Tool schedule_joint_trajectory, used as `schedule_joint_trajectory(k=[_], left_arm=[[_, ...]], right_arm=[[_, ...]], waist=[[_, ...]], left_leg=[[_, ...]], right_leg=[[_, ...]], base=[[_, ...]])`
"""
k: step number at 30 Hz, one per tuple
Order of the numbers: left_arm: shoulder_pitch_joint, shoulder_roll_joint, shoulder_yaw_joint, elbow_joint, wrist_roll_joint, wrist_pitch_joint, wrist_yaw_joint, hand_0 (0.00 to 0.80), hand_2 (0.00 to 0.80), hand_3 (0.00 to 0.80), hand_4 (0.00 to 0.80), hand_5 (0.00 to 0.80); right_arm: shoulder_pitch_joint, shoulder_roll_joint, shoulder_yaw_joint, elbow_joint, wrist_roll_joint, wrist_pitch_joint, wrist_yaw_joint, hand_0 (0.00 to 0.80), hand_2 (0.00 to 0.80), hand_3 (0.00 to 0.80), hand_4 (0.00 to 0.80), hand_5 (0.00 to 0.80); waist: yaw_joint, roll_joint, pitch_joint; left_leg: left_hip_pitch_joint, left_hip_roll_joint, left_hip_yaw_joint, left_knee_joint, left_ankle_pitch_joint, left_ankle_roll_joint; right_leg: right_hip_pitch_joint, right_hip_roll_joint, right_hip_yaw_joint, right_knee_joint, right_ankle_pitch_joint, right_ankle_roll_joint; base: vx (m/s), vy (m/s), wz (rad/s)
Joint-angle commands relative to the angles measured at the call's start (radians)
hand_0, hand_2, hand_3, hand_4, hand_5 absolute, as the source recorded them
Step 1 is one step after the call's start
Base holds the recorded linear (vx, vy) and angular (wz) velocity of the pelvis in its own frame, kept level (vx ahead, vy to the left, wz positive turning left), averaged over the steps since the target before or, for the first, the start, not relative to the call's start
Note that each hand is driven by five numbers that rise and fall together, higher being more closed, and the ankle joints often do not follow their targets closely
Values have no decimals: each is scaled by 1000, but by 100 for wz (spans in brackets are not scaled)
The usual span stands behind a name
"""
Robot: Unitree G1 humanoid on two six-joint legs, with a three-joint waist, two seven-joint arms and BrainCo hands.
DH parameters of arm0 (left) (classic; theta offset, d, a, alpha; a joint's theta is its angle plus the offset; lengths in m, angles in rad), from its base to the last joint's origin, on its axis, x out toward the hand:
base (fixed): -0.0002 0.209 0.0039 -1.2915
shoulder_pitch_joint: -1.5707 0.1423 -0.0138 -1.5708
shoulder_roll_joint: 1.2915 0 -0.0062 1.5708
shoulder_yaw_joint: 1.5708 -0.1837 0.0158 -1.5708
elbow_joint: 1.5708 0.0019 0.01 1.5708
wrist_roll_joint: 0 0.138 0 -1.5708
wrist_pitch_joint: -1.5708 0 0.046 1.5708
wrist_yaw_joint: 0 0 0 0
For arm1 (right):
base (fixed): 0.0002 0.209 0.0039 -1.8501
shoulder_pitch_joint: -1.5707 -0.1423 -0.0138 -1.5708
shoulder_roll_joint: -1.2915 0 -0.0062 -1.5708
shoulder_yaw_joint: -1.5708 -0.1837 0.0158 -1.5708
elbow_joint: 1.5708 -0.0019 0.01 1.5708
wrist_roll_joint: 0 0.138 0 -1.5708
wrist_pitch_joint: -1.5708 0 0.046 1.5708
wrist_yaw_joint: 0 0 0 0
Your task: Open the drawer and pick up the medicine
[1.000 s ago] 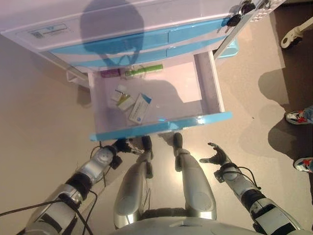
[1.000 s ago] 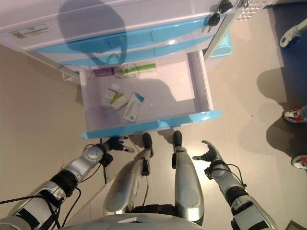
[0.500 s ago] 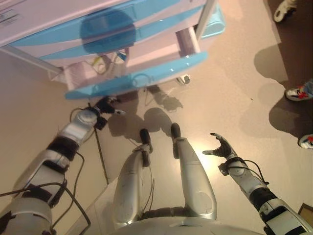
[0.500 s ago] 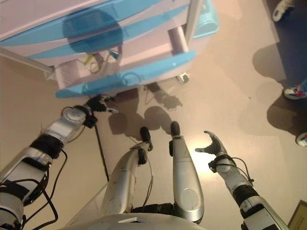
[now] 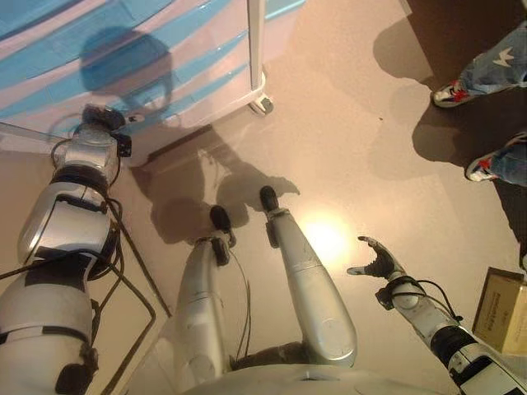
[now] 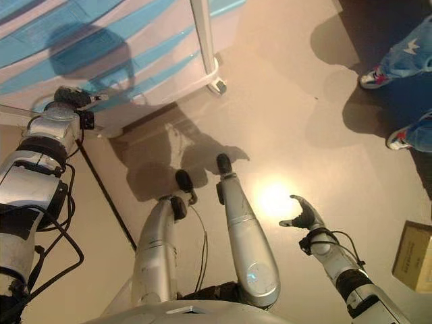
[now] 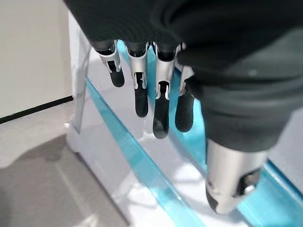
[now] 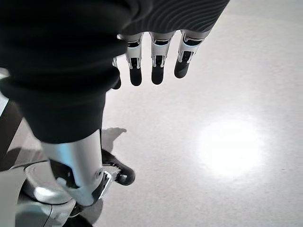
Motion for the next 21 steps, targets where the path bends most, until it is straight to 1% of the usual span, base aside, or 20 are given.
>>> schedule_joint_trajectory(k=[1, 3, 5, 7, 8, 9, 10, 11, 12, 13, 14, 15, 17, 19, 20, 21], left_arm=[[-48, 111, 31, -68, -28, -120, 35, 0, 0, 0, 0, 0], [-12, 106, 53, -103, -116, -166, 9, 0, 0, 0, 0, 0], [43, 88, 91, -158, -178, -205, -23, 0, 0, 0, 0, 0], [134, 58, 129, -244, -234, -236, -62, 0, 0, 0, 0, 0], [194, 41, 150, -298, -251, -259, -81, 0, 0, 0, 0, 0], [260, 23, 169, -351, -277, -284, -129, 0, 0, 0, 0, 0], [340, 3, 191, -420, -308, -299, -144, 0, 0, 0, 0, 0], [420, -23, 209, -468, -318, -323, -162, 0, 0, 0, 0, 0], [497, -48, 225, -506, -304, -347, -200, 0, 0, 0, 0, 0], [535, -58, 231, -526, -310, -356, -213, 0, 0, 0, 0, 0], [633, -99, 248, -560, -322, -383, -240, 0, 0, 0, 0, 0], [693, -126, 258, -573, -314, -406, -262, 0, 0, 0, 0, 0], [794, -170, 274, -573, -335, -399, -319, 0, 0, 0, 0, 0], [872, -223, 273, -547, -319, -413, -361, 0, 0, 0, 0, 0], [919, -257, 275, -528, -286, -398, -364, 0, 0, 0, 0, 0], [938, -271, 275, -514, -257, -392, -372, 0, 0, 0, 0, 0]], right_arm=[[38, 11, 10, -25, 8, -34, -15, 0, 0, 0, 0, 0], [43, 17, 6, -38, 0, -44, -19, 0, 0, 0, 0, 0], [46, 30, -3, -38, -2, -55, -16, 0, 0, 0, 0, 0], [48, 45, -13, -44, -6, -60, -13, 0, 0, 0, 0, 0], [47, 52, -20, -45, -8, -57, -10, 0, 0, 0, 0, 0], [46, 59, -28, -47, -17, -55, -7, 0, 0, 0, 0, 0], [49, 64, -40, -47, -29, -54, -3, 0, 0, 0, 0, 0], [53, 70, -52, -43, -33, -54, 1, 0, 0, 0, 0, 0], [58, 76, -62, -41, -40, -52, 5, 0, 0, 0, 0, 0], [61, 77, -69, -36, -44, -55, 10, 0, 0, 0, 0, 0], [67, 84, -82, -24, -54, -57, 16, 0, 0, 0, 0, 0], [71, 89, -89, -18, -55, -55, 20, 0, 0, 0, 0, 0], [77, 95, -106, 9, -61, -52, 39, 0, 0, 0, 0, 0], [81, 105, -113, 49, -72, -56, 53, 0, 0, 0, 0, 0], [85, 111, -121, 74, -75, -57, 67, 0, 0, 0, 0, 0], [85, 113, -124, 85, -74, -54, 74, 0, 0, 0, 0, 0]], waist=[[-12, -17, -50], [-7, -14, -50], [3, -9, -50], [16, 0, -50], [25, 4, -50], [36, 9, -50], [47, 11, -57], [58, 17, -62], [69, 23, -68], [75, 26, -72], [93, 32, -86], [105, 35, -95], [130, 37, -119], [149, 37, -147], [161, 37, -170], [166, 37, -184]], left_leg=[[143, -15, 44, 72, -200, 44], [164, -21, 46, 48, -195, 43], [189, -28, 45, 21, -189, 41], [216, -34, 43, -14, -178, 37], [233, -40, 40, -30, -172, 35], [254, -46, 36, -50, -166, 33], [260, -49, 40, -76, -128, 34], [277, -54, 32, -91, -123, 33], [297, -57, 23, -108, -117, 29], [308, -58, 19, -120, -111, 27], [334, -63, 7, -150, -98, 22], [354, -68, -4, -172, -89, 18], [401, -74, -26, -225, -67, 9], [448, -78, -41, -284, -44, 1], [479, -80, -52, -325, -27, -5], [491, -80, -57, -346, -17, -8]], right_leg=[[99, 12, 30, 52, -71, -17], [115, 14, 28, 43, -73, -16], [137, 15, 24, 30, -74, -15], [159, 15, 19, 14, -74, -15], [177, 11, 14, 0, -73, -15], [199, 8, 11, -17, -71, -14], [208, 0, 4, -46, -39, -21], [228, -7, 0, -58, -38, -20], [250, -13, -4, -72, -38, -21], [263, -16, -8, -81, -36, -22], [296, -25, -19, -110, -33, -22], [323, -33, -27, -131, -30, -20], [388, -52, -50, -184, -23, -16], [447, -62, -68, -235, -15, -11], [487, -64, -79, -273, -9, -8], [502, -64, -84, -293, -4, -7]], base=[[3, 4, -7], [6, -13, 6], [17, -41, 26], [-5, -50, -2], [-18, -58, -6], [-94, -81, 2], [-80, -80, -1], [-66, -79, 3], [21, -50, 3], [15, -68, 8], [7, -74, 15], [2, -85, 21], [13, -75, 25], [34, -70, 35], [26, -63, 35], [50, -68, 32]])
